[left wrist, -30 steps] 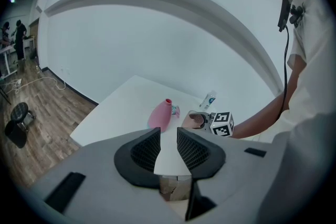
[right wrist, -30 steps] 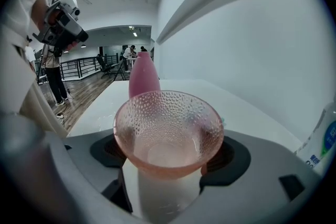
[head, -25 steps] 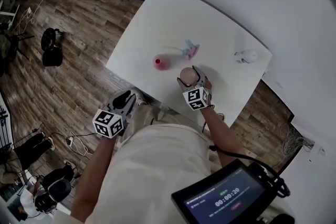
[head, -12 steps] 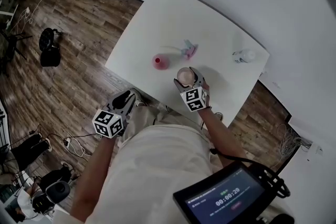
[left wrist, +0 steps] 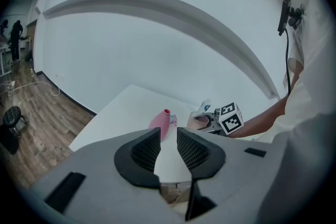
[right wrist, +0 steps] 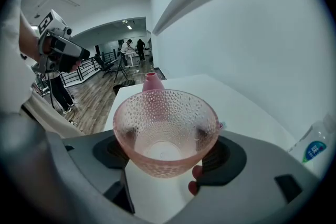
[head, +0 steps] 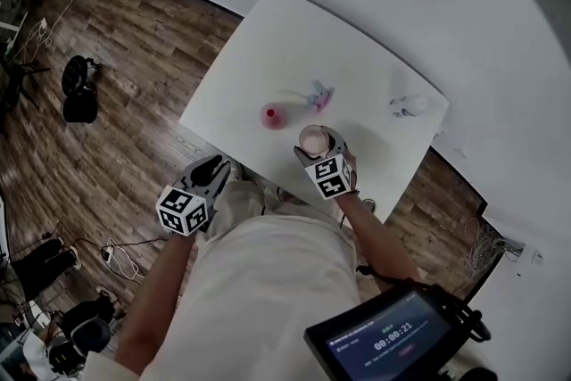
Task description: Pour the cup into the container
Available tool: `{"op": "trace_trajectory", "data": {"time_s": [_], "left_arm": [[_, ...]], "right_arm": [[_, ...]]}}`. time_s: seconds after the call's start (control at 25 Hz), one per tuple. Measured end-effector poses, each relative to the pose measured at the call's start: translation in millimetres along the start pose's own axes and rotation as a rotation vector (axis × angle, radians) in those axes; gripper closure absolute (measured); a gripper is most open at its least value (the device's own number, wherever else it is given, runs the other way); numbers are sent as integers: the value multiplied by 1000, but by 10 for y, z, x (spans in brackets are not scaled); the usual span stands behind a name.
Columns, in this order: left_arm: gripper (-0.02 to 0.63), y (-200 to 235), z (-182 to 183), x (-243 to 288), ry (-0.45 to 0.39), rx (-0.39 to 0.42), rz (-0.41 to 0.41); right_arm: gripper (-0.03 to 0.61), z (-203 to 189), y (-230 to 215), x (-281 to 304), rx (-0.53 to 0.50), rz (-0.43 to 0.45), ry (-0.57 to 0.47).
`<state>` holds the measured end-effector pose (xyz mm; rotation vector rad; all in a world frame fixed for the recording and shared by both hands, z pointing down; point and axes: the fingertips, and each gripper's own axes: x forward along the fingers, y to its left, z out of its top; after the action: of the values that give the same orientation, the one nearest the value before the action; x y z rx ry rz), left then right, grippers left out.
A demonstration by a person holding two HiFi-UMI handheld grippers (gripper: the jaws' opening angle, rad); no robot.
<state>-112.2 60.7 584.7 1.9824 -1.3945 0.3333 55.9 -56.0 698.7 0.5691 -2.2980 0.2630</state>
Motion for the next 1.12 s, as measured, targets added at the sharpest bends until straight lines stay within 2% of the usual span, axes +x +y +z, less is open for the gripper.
{"op": "trace_trajectory", "data": {"time_s": [0.4, 0.68, 0.76, 0.96, 1.12], "left_arm": [[508, 246, 203, -219, 6, 60, -83], [510, 304, 353, -61, 23, 104, -113], [596, 339, 379, -140, 31, 137, -113], [603, 314, 477, -140, 33, 176, -151], [603, 319, 525, -57, 42, 149, -164]], "right_arm": [[199, 312, 301, -195, 40, -35, 26], [199, 322, 185, -238, 56, -54, 53], [199, 364, 242, -261, 60, -64, 58], [201, 434, 234, -292, 75, -78, 65], [199, 468, 212, -317, 83, -76, 76]]}}
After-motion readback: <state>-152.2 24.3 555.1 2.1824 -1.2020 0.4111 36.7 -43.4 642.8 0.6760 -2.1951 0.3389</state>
